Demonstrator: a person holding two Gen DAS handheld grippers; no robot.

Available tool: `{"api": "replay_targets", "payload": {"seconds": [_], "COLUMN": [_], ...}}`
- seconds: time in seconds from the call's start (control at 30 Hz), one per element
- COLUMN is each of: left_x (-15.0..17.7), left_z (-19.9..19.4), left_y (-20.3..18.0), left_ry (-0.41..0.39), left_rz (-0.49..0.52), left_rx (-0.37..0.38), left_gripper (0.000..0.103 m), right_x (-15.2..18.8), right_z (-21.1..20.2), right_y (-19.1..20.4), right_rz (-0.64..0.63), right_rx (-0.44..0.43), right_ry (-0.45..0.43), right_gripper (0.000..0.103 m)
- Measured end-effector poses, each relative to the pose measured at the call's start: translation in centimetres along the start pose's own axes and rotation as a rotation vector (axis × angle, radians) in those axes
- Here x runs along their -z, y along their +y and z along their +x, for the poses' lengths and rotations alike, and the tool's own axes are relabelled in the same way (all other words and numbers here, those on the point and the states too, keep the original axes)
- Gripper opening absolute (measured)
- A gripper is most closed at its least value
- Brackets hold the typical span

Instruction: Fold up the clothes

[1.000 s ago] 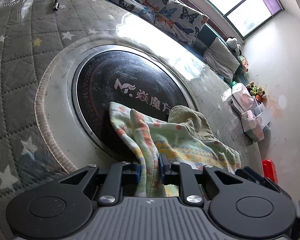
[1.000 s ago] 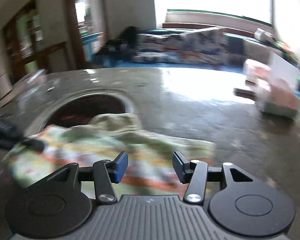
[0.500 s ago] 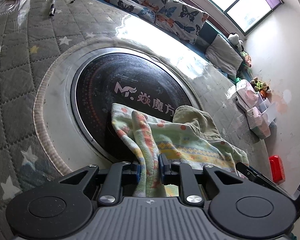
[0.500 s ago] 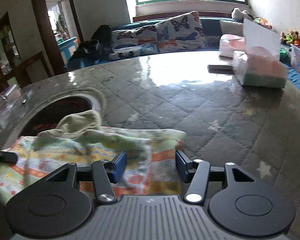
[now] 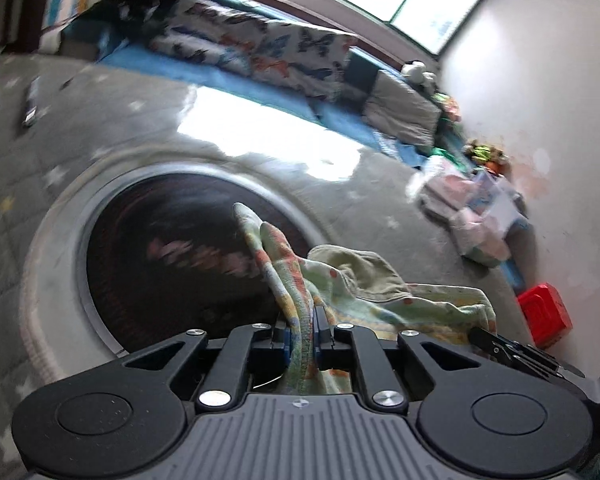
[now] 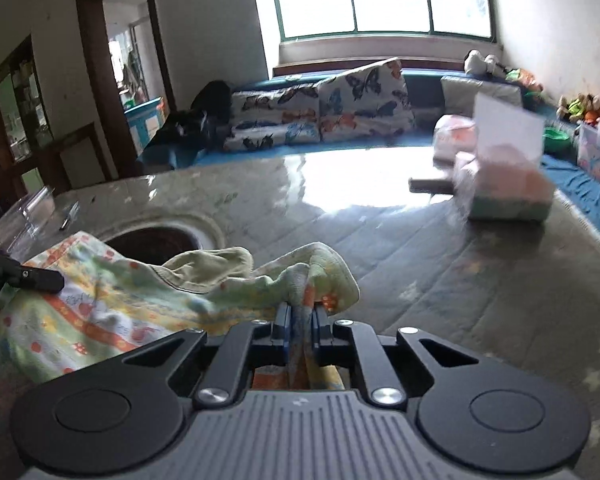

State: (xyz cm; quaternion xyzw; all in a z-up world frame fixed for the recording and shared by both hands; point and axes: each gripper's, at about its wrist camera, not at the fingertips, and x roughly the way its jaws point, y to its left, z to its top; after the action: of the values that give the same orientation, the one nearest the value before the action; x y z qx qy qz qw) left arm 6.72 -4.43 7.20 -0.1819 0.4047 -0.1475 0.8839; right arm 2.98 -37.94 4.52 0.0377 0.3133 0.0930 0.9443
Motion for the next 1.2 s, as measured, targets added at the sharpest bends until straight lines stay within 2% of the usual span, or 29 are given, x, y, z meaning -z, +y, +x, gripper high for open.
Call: {"api": "replay_targets", "payload": {"seconds": [0.3, 0.57, 0.9, 1.2], "left_x": [-1.7, -2.3, -2.8, -2.3], "left_z": [3.5, 6.5, 9.5, 12.1], "left_y": [-6.1, -9.3, -11.0, -10.1], "left_ry": [0.017, 0.042, 0.071, 0.122], "left_rz": [0.098, 0.152, 0.2, 0.212], "left_rx": [0.077, 0.109, 0.105, 0.048], "left_gripper": [0.01, 0.01, 0.01, 0.011], "right_x": [-2.2, -3.1, -2.7, -1.5], "right_z": [-2.2, -2.5, -0.8, 2.0], "right_y": [-4.7, -8.6, -11.3, -12.4], "right_rz": [0.023, 0.047, 0.085, 0.112], "right_rx": [0.119, 0.194, 0.22, 0.241], "right_ry": [-0.04, -0.058, -0.04, 0.021], "right_gripper": [0.009, 0.009, 0.009, 0.01]}}
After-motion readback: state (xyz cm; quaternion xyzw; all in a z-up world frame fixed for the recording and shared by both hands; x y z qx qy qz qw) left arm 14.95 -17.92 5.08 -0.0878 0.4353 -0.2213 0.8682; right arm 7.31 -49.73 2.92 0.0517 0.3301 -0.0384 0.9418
